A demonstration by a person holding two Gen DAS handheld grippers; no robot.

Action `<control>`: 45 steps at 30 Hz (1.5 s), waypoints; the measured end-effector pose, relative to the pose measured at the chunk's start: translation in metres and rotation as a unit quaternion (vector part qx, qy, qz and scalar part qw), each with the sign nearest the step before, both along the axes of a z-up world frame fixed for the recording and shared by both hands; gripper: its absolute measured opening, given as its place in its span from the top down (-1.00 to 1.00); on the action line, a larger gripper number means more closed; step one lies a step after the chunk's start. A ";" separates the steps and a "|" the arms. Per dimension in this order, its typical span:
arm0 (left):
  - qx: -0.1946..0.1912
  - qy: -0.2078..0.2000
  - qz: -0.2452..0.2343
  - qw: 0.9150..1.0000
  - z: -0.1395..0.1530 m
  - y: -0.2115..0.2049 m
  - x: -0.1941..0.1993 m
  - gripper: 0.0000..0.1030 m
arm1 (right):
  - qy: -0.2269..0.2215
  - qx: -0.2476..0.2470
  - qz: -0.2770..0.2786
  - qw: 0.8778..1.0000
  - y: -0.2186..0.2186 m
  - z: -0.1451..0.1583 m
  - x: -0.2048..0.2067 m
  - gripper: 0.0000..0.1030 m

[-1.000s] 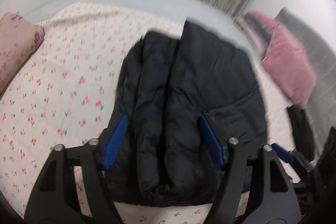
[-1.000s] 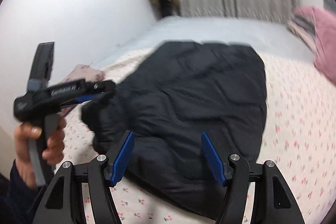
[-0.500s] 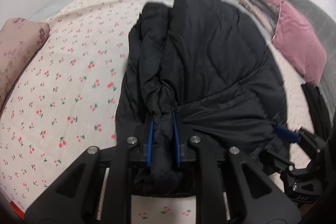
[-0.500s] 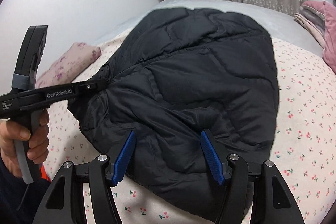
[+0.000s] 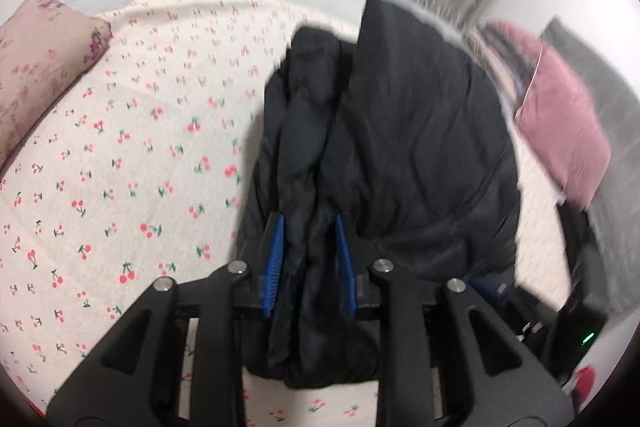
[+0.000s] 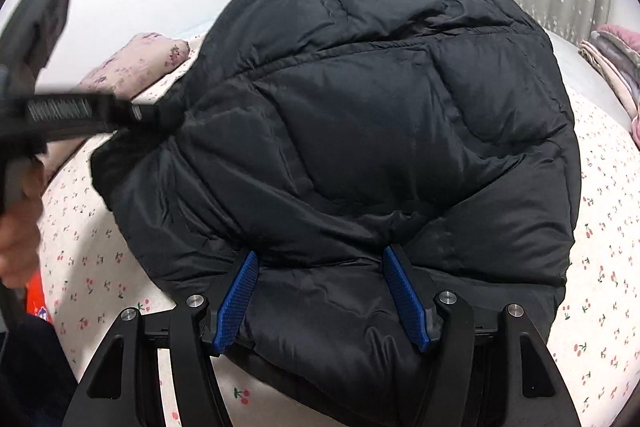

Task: Fold large clothes

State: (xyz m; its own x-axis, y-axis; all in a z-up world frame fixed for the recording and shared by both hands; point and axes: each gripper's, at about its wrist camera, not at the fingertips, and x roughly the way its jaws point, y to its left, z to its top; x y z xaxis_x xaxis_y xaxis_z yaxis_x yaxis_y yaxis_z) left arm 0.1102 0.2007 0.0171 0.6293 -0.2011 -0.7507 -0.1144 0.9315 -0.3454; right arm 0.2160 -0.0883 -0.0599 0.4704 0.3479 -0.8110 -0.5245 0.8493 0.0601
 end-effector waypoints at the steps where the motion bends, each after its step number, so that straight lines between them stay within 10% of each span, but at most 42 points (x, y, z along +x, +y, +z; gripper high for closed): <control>1: -0.001 -0.014 0.004 1.000 0.006 0.000 0.000 0.29 | 0.001 -0.002 -0.001 1.000 0.000 0.001 0.001 -0.29; 14: 0.062 -0.075 -0.065 0.993 0.061 -0.067 0.075 -0.12 | -0.047 0.114 -0.078 0.989 -0.071 0.103 0.056 -0.31; 23: 0.060 -0.022 -0.003 0.998 -0.006 -0.046 0.115 -0.41 | -0.003 0.111 -0.118 0.987 -0.044 0.064 0.142 -0.31; 35: 0.081 -0.019 0.024 0.996 -0.027 -0.038 0.114 -0.41 | -0.006 0.031 -0.078 0.996 0.026 0.014 0.156 -0.34; 45: 0.093 -0.029 0.026 0.995 -0.012 -0.037 0.085 -0.42 | -0.029 0.071 -0.100 0.992 -0.006 0.062 0.103 -0.39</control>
State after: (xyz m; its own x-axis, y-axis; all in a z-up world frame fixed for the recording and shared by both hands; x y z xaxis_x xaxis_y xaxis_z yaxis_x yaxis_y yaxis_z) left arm 0.1948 0.1632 0.0048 0.6788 -0.0274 -0.7338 -0.1490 0.9734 -0.1742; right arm 0.3190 -0.0941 0.0021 0.5863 0.3524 -0.7294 -0.3534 0.9215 0.1611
